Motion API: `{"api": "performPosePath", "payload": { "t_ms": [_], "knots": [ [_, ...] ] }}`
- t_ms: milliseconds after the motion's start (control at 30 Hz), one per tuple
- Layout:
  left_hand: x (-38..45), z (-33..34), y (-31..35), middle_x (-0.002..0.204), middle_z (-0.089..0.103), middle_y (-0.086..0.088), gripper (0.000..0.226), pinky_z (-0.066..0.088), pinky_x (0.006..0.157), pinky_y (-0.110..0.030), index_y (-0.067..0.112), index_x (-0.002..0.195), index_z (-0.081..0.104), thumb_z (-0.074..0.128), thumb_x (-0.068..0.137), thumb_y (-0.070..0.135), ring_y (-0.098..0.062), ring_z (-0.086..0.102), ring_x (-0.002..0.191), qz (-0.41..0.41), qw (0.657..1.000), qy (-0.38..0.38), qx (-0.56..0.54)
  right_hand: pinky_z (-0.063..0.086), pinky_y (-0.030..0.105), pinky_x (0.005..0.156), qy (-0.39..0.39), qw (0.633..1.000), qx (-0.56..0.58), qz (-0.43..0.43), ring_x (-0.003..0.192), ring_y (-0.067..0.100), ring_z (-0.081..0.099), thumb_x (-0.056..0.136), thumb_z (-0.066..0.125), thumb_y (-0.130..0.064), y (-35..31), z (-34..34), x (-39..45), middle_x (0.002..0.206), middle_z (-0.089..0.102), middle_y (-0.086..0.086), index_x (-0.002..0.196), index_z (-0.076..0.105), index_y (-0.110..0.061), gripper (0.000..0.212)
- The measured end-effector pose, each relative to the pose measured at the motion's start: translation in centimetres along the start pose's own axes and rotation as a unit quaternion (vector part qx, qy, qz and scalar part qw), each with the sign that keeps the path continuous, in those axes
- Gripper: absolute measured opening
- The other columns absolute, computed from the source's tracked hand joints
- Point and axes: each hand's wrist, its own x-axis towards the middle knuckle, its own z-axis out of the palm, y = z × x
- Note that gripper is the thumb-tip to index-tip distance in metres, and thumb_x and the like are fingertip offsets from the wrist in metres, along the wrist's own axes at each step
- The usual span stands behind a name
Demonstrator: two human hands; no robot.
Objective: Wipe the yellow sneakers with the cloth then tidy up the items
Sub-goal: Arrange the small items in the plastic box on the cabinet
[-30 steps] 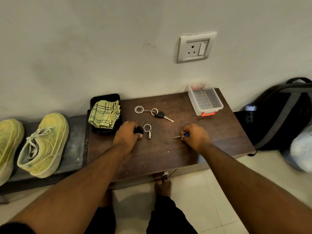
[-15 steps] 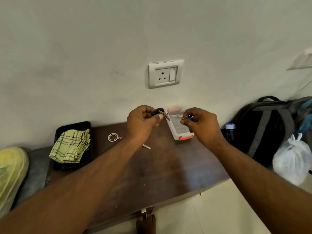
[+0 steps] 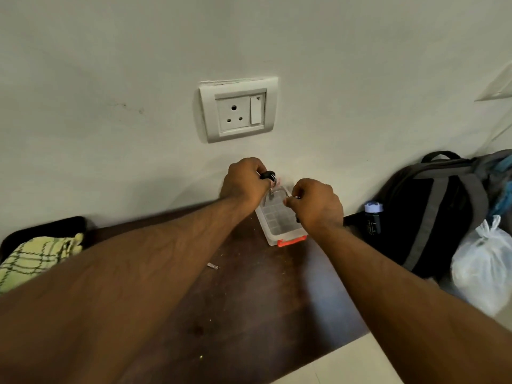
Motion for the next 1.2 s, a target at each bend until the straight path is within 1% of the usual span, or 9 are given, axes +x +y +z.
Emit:
{"api": "performPosePath", "payload": {
  "t_ms": [133, 333, 500, 567, 700, 767, 867, 1000, 1200],
  "knots": [
    [0.3, 1.1, -0.5, 0.096, 0.067, -0.003, 0.016, 0.048, 0.065, -0.03, 0.017, 0.098, 0.066, 0.07, 0.085, 0.025, -0.02, 0.06, 0.083, 0.005, 0.993, -0.01, 0.114, 0.042, 0.027, 0.064, -0.011, 0.988, -0.147, -0.043, 0.076, 0.017, 0.052, 0.091, 0.057, -0.037, 0.3, 1.2, -0.6, 0.097, 0.064, 0.001, 0.106, 0.06, -0.021, 0.022],
    [-0.2, 1.8, -0.5, 0.103, 0.067, -0.004, 0.021, 0.04, 0.065, -0.028, 0.017, 0.107, 0.064, 0.065, 0.09, 0.03, -0.02, 0.06, 0.086, 0.038, 0.975, -0.024, 0.216, 0.051, 0.033, 0.071, -0.078, 0.968, -0.231, -0.064, 0.088, 0.02, 0.064, 0.091, 0.061, -0.034, -0.5, 1.4, -0.2, 0.104, 0.065, 0.003, 0.113, 0.059, -0.019, 0.027],
    [-1.0, 0.4, 0.1, 0.114, 0.066, -0.004, 0.034, 0.047, 0.083, -0.029, 0.014, 0.118, 0.066, 0.07, 0.086, 0.026, -0.02, 0.059, 0.101, 0.035, 0.991, 0.001, 0.128, 0.05, 0.031, 0.071, -0.064, 0.98, -0.18, -0.049, 0.083, 0.019, 0.061, 0.09, 0.062, -0.033, -1.0, 0.2, -0.7, 0.101, 0.064, 0.003, 0.11, 0.06, -0.019, 0.025],
    [-2.4, -1.5, -0.3, 0.109, 0.067, -0.002, 0.031, 0.047, 0.084, -0.026, 0.014, 0.113, 0.069, 0.071, 0.084, 0.021, -0.015, 0.059, 0.096, 0.026, 0.996, 0.025, 0.082, 0.049, 0.031, 0.072, -0.035, 0.986, -0.15, -0.059, 0.084, 0.021, 0.061, 0.091, 0.059, -0.029, -1.3, -0.8, -1.3, 0.1, 0.065, 0.003, 0.109, 0.061, -0.019, 0.021],
    [-7.4, -6.2, -4.0, 0.105, 0.07, -0.006, 0.027, 0.048, 0.091, -0.031, 0.011, 0.106, 0.072, 0.074, 0.08, 0.018, -0.021, 0.063, 0.099, -0.01, 0.994, 0.03, 0.105, 0.041, 0.026, 0.069, -0.024, 0.991, -0.079, -0.108, 0.089, 0.023, 0.062, 0.092, 0.055, -0.027, -3.3, -1.8, -3.2, 0.096, 0.067, 0.003, 0.1, 0.065, -0.02, 0.015],
    [-10.4, -8.7, -6.3, 0.111, 0.067, -0.006, 0.031, 0.045, 0.095, -0.034, 0.013, 0.112, 0.07, 0.072, 0.082, 0.02, -0.024, 0.06, 0.107, -0.04, 0.987, 0.013, 0.156, 0.043, 0.024, 0.071, -0.059, 0.988, -0.045, -0.137, 0.087, 0.021, 0.063, 0.09, 0.057, -0.026, -4.9, -1.2, -4.3, 0.091, 0.067, 0.001, 0.096, 0.066, -0.018, 0.013],
    [-14.4, -11.3, -8.8, 0.124, 0.057, -0.002, 0.045, 0.041, 0.1, -0.034, 0.021, 0.125, 0.06, 0.071, 0.083, 0.032, -0.023, 0.051, 0.12, -0.076, 0.966, -0.014, 0.248, 0.052, 0.033, 0.081, -0.142, 0.976, -0.002, -0.166, 0.088, 0.021, 0.064, 0.086, 0.064, -0.025, -7.7, 0.6, -5.7, 0.093, 0.07, 0.003, 0.094, 0.069, -0.016, 0.013],
    [-17.6, -11.8, -10.0, 0.153, 0.033, -0.004, 0.076, 0.033, 0.111, -0.035, 0.018, 0.147, 0.033, 0.065, 0.085, 0.046, -0.022, 0.029, 0.141, -0.151, 0.928, -0.131, 0.314, 0.052, 0.031, 0.084, -0.195, 0.966, 0.018, -0.17, 0.091, 0.02, 0.064, 0.081, 0.066, -0.021, -11.3, 3.8, -7.6, 0.098, 0.07, 0.004, 0.094, 0.071, -0.018, 0.015],
    [-16.2, -11.9, -10.2, 0.144, 0.042, -0.013, 0.06, 0.039, 0.101, -0.039, 0.01, 0.132, 0.047, 0.067, 0.085, 0.042, -0.031, 0.041, 0.133, -0.177, 0.915, -0.195, 0.305, 0.045, 0.031, 0.095, -0.239, 0.947, -0.019, -0.216, 0.113, 0.025, 0.056, 0.078, 0.07, -0.017, -13.9, 7.2, -8.5, 0.122, 0.061, 0.008, 0.122, 0.06, -0.014, 0.045]
  ]
}}
